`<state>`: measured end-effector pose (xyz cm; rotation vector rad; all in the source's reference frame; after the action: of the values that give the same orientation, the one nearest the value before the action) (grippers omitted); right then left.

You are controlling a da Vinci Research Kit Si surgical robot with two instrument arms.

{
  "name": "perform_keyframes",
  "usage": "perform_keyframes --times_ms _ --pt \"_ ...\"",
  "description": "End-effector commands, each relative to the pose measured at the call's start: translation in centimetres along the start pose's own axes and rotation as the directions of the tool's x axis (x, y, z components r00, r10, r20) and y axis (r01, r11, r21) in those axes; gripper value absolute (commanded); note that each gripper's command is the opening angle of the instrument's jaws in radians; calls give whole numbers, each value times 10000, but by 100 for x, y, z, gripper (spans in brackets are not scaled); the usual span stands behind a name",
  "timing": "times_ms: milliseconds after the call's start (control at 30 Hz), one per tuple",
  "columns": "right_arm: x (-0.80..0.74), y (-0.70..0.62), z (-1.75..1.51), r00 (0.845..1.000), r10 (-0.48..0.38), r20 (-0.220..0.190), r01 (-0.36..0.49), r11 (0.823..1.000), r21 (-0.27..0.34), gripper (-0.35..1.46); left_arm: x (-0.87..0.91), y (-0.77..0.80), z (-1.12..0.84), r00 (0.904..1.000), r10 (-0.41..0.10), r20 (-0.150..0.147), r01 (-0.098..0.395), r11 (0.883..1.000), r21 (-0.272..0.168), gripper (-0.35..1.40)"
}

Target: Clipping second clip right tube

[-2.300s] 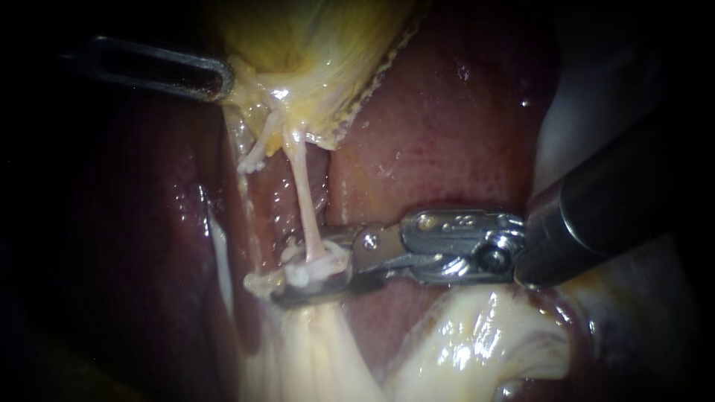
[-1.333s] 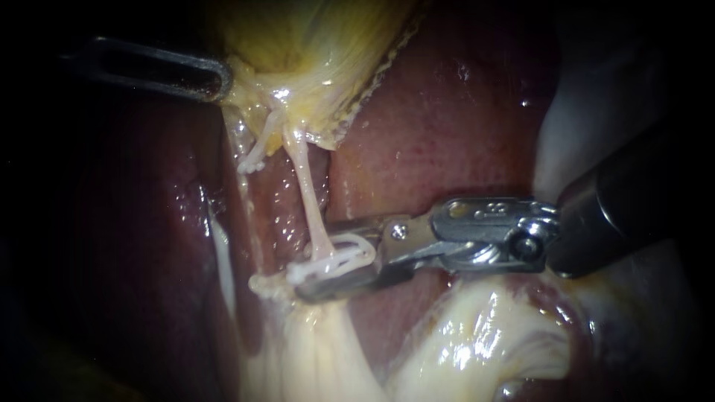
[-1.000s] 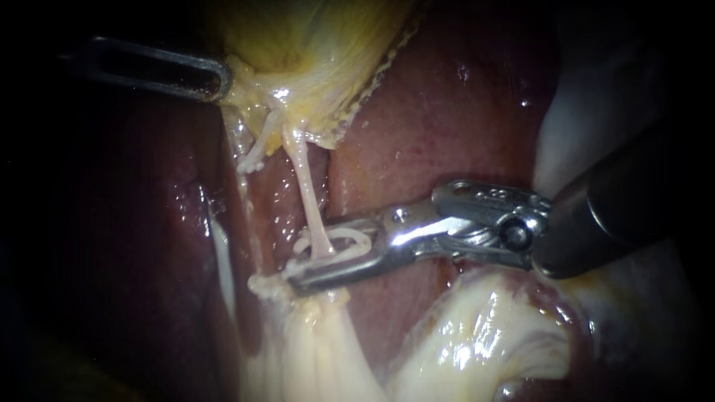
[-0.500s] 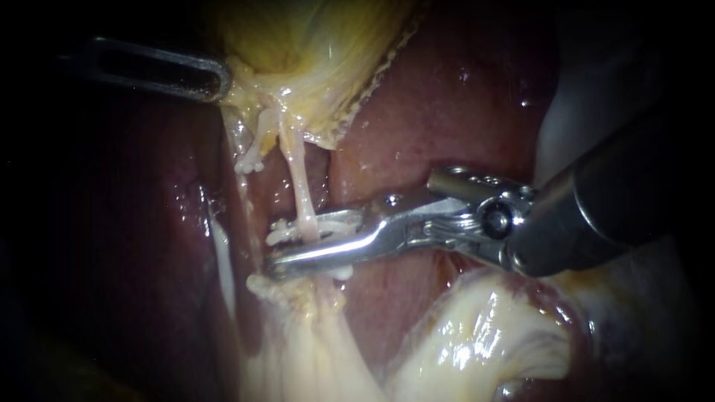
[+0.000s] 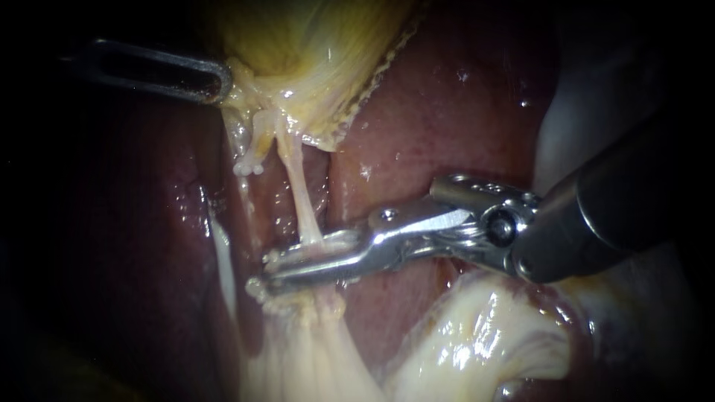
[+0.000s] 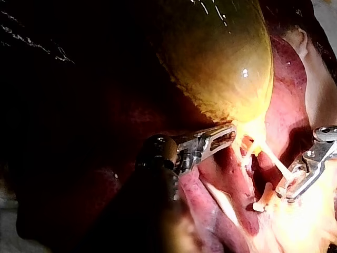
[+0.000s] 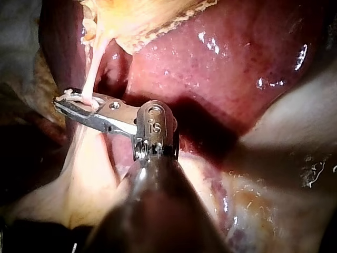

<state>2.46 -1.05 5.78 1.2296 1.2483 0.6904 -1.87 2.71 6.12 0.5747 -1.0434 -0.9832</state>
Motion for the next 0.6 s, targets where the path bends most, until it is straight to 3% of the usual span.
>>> perform_keyframes --times_ms 33,67,600 --pt "1 -1 0 10000 9 -7 -9 10000 -2 -29 0 0 0 10000 -1 1 1 10000 -1 -35" --pt "2 -1 0 10000 71 -4 -71 10000 1 -35 0 0 0 10000 0 2 0 10000 -2 -35" --pt "3 5 -2 9993 366 54 -366 9993 -39 -35 0 0 0 10000 0 1 0 10000 -1 -35"
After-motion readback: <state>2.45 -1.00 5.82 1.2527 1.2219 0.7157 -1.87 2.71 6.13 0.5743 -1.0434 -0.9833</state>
